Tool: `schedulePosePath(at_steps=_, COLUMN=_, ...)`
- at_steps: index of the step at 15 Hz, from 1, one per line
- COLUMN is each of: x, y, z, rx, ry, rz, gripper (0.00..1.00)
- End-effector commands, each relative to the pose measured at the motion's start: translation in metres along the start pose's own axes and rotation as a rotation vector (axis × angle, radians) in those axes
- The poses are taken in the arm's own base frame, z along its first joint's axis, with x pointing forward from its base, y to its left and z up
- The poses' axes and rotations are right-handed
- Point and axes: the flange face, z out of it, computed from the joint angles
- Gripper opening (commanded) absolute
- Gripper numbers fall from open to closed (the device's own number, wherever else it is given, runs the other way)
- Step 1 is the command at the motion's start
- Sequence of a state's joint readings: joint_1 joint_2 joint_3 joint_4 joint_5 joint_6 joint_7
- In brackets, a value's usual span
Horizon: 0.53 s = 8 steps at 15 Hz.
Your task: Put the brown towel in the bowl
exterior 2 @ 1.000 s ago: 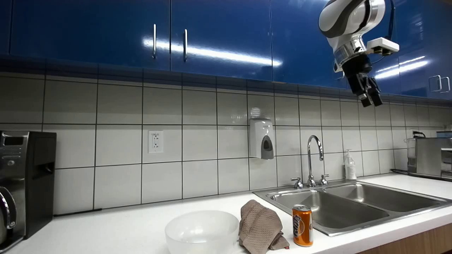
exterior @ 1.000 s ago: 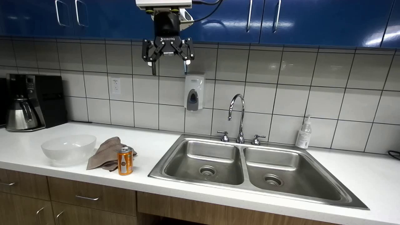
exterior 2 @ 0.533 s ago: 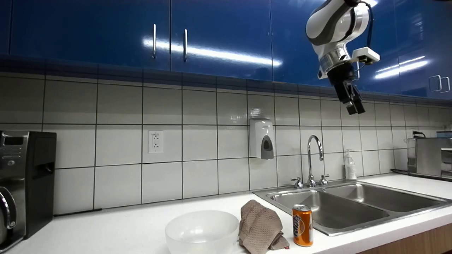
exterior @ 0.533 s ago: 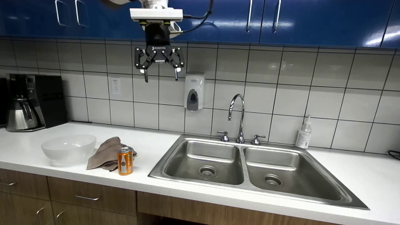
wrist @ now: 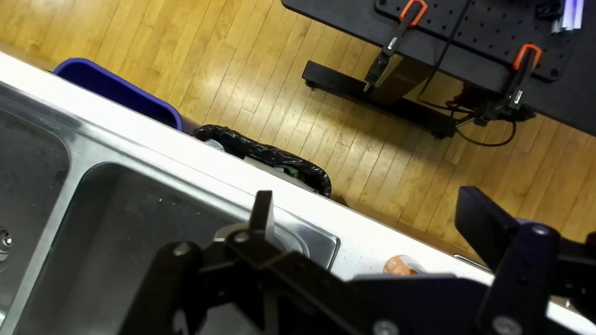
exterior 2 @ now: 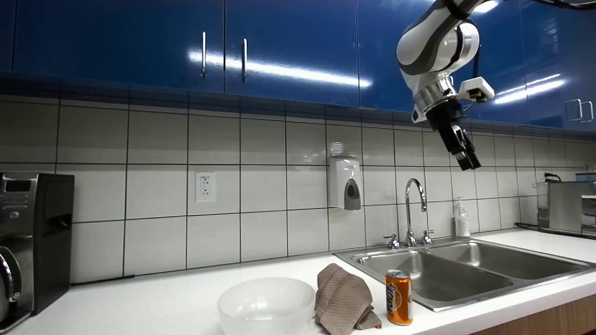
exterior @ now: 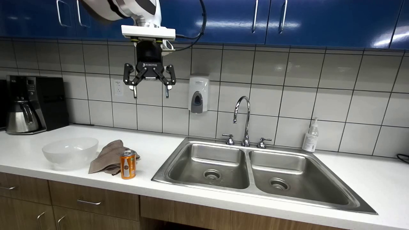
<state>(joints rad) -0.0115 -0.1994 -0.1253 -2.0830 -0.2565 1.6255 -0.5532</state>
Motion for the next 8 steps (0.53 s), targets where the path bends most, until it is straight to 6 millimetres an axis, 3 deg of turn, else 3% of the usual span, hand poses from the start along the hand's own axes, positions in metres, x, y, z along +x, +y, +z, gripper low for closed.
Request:
schedulePosePath(at_steps=1, x=0.004, y=-0.021, z=0.016, rx=-0.009, ry=0.027, rz=-0.054, gripper=1.0)
schedulePosePath(at_steps=8, x=0.036, y=-0.05, z=0.041, rx=-0.028, ry=0.047, rz=-0.179, gripper=1.0)
